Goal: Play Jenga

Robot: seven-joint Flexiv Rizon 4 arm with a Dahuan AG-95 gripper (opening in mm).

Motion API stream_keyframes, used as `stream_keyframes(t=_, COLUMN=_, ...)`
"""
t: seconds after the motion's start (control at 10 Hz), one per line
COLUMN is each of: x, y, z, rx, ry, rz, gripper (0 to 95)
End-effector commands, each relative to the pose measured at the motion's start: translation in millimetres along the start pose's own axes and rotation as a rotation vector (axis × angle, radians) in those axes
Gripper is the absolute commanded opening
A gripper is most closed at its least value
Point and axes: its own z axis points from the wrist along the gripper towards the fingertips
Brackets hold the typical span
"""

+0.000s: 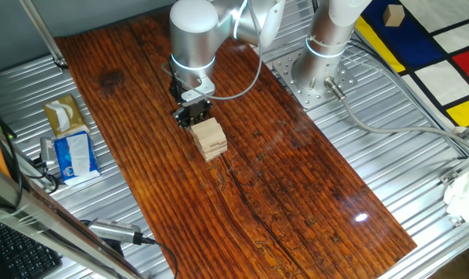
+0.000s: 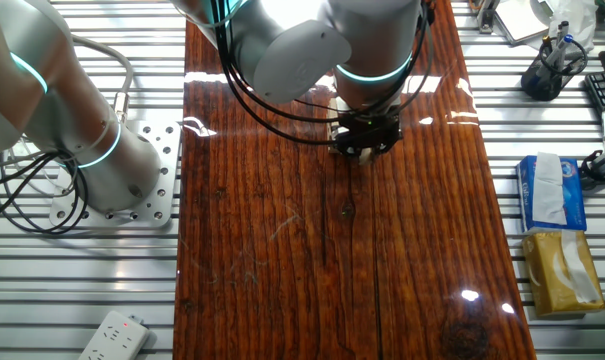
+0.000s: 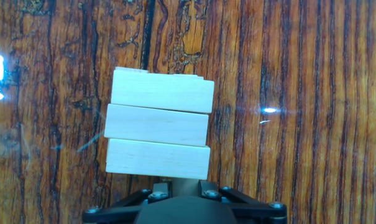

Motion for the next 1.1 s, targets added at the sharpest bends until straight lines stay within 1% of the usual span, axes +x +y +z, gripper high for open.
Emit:
stream_keyframes(t=0.1, x=0.5, y=0.3, z=-0.1, rx=0.001, ry=0.0, rz=-0.001, gripper=0.0)
stream_keyframes(t=1.1, x=0.6, y=0.8, z=0.9, rx=-0.001, ry=0.002, rz=0.009, gripper=0.0)
